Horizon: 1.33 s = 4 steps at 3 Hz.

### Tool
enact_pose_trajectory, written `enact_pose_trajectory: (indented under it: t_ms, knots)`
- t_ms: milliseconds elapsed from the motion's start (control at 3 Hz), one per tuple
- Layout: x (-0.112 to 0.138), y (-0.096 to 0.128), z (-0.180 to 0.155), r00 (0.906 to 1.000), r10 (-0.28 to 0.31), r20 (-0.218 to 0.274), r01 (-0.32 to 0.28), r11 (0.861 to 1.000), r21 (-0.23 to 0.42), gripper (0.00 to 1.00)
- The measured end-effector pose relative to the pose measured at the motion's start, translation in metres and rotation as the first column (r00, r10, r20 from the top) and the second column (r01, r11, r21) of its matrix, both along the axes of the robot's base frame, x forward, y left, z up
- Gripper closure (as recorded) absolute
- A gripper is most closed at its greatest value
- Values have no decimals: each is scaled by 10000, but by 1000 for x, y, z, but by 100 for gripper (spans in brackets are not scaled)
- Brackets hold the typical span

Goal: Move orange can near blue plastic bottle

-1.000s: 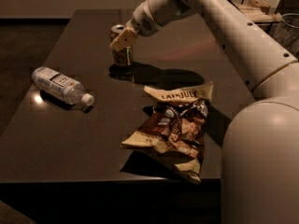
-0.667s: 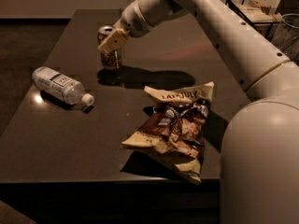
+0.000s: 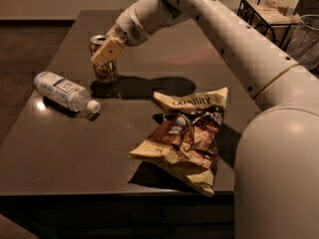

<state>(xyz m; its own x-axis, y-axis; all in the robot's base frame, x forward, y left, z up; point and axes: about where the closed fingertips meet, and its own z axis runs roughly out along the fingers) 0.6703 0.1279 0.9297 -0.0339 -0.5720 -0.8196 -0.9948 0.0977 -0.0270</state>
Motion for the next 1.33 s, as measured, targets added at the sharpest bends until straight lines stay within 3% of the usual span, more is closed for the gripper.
enact_pose_trajectory:
  t_ms: [333,667,1000,1333]
  knots:
    - [-12,7,-11,10000,61,-48,-62,9997,-243,83]
    - [-25,13,-20,9998,160,-147,-165,9992,-371,59]
    - [-39,18,-26,9992,367,147,-358,9978,-565,36]
    - [-40,20,-29,9991,420,102,-413,9974,-586,12]
